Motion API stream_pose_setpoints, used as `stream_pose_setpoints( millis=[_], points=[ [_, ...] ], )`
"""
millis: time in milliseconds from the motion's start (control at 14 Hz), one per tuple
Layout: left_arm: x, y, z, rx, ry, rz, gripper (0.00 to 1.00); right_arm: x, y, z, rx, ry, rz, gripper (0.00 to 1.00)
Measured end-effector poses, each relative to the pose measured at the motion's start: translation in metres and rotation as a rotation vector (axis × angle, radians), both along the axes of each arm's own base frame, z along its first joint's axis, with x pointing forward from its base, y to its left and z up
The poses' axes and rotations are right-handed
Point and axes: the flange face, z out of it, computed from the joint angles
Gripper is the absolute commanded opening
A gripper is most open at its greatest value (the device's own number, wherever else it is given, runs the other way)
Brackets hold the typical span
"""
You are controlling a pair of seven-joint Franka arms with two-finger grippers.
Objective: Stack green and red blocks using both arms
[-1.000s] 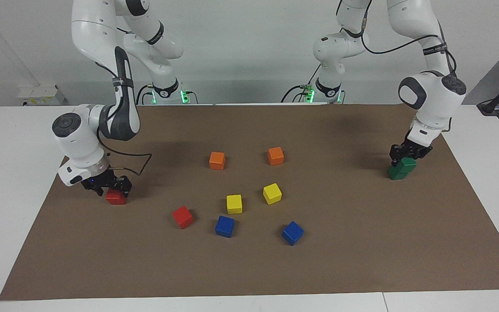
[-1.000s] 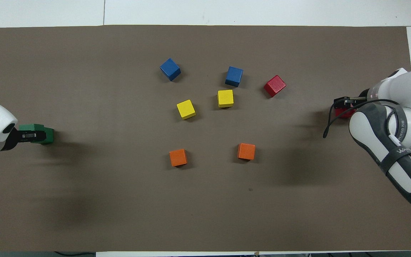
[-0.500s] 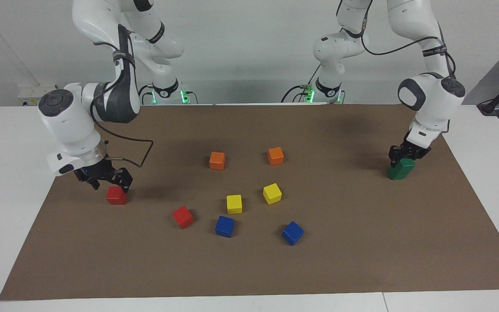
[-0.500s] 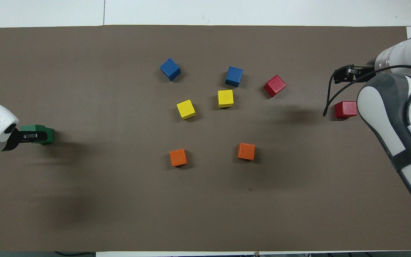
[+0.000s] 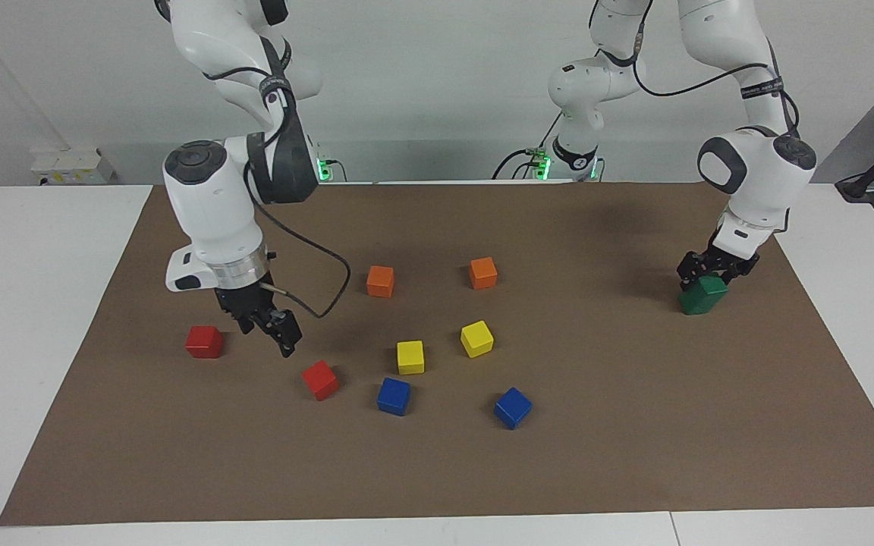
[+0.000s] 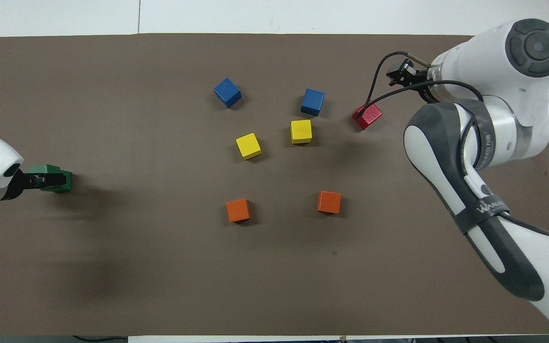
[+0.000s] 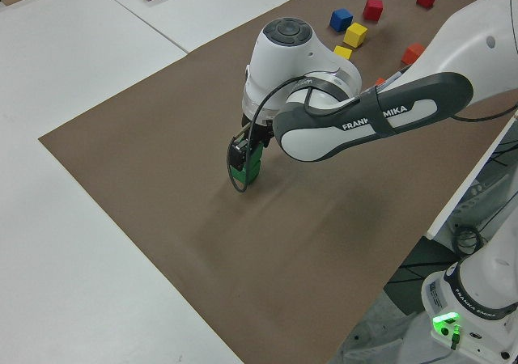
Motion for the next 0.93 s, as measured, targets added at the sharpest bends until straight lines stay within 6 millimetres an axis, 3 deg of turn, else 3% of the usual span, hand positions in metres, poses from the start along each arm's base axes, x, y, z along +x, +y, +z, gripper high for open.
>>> stream_pose_setpoints(
  millis=[571, 929],
  points=[
    [0.036, -0.003, 0.091, -0.011, 0.009, -0.028, 1.00, 0.025, 0.024, -0.066, 0.022, 0.030, -0.072, 0.95],
    [0.038, -0.011, 0.167, -0.023, 0.040, -0.042, 1.00, 0.025, 0.028, -0.101, 0.016, 0.112, -0.087, 0.95]
  ],
)
